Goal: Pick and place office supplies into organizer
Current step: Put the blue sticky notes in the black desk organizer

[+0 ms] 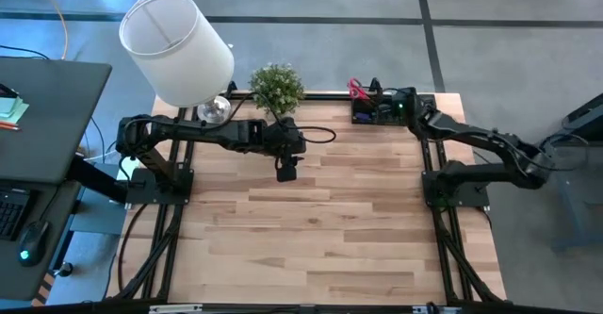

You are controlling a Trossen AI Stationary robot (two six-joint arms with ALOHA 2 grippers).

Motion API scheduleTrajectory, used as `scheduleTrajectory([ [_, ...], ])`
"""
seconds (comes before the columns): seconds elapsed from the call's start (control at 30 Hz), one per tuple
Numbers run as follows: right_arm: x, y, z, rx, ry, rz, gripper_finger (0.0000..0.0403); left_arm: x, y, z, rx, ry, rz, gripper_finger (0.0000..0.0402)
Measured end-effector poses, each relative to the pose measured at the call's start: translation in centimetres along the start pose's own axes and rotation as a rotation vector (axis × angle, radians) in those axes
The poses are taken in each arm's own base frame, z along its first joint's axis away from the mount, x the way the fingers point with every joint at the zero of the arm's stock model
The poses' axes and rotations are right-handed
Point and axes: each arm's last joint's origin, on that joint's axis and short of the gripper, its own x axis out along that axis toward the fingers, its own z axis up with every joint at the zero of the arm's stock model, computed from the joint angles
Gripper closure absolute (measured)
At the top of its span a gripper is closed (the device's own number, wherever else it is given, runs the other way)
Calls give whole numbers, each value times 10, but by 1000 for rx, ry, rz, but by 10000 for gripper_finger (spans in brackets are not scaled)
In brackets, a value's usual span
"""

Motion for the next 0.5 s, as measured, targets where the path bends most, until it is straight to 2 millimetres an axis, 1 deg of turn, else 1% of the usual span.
scheduleTrajectory([
  [0.13, 17, -1, -5, -13, 49, -26, 350, 0, 0, 0, 0, 0, 0, 257],
  [0.3, 35, -2, -7, 2, 68, -30, 318, 0, 0, 0, 0, 0, 0, 257],
  [0.43, 47, -2, -12, 8, 104, -33, 277, 0, 0, 0, 0, 0, 0, 257],
  [0.5, 49, -2, -12, 0, 101, -39, 252, 0, 0, 0, 0, 0, 0, 257],
])
